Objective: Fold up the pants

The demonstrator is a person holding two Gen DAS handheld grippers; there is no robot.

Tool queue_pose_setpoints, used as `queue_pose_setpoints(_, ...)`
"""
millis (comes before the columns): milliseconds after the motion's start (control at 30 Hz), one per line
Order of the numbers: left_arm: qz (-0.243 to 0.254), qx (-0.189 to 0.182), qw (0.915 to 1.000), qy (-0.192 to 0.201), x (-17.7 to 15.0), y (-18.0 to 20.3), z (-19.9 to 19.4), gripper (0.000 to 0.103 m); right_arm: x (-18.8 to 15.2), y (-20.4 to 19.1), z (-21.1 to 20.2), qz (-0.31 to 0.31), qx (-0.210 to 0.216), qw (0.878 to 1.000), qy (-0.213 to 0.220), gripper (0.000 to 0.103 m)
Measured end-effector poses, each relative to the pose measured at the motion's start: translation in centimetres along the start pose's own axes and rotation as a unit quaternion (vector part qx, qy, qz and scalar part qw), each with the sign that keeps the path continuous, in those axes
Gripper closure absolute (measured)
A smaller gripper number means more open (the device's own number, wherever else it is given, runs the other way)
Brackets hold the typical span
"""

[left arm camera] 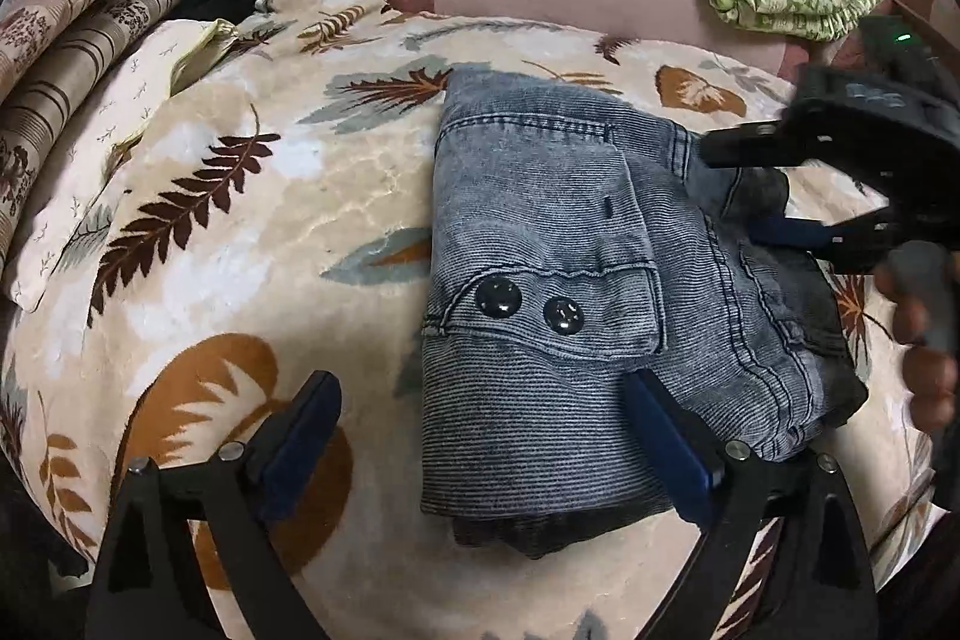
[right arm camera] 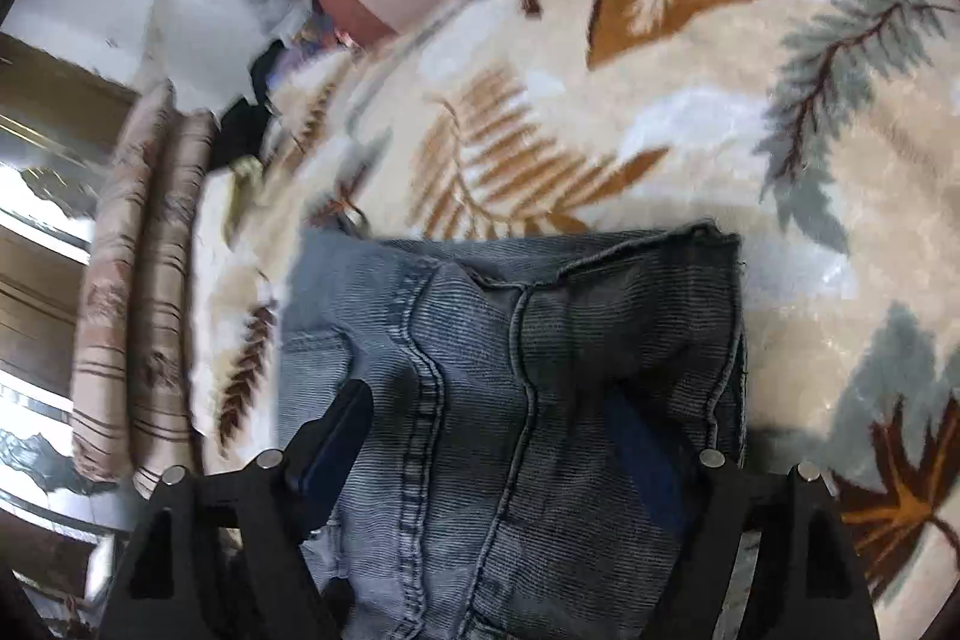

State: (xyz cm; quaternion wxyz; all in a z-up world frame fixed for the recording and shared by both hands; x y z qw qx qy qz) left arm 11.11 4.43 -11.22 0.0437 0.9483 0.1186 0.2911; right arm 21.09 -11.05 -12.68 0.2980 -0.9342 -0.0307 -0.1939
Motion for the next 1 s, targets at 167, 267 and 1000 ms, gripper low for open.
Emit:
queue_pose_setpoints(167,-0.021,0.003,0.9998,-0.001,-0.1,-0.2,-0.7,0.007,-2.5,-2.3,-6.3,-0.071,-0.034,0.996,0.034,0.02)
queue_pose_setpoints(267,-0.02,0.001,0.9998,0.007,-0.3,-0.1,-2.0,0.007,-5.3,-2.5,-9.6,-0.096,-0.056,0.992,0.051,0.018)
queue_pose_setpoints(1000,0.034,-0.034,0.9973,0.055,-0.6,5.4,-9.1,0.0,-13.6,-2.3,-15.4,-0.209,-0.177,0.959,0.075,0.014)
Point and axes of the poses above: each gripper's, at about its wrist camera, not at the fingertips, and z roughly the way its jaws point, y to its right, x to its top, the point moved 9 cm from there along z, roughly the way its jaws point, and after that the axes turned 12 degrees about -z, right-handed, at the moved point
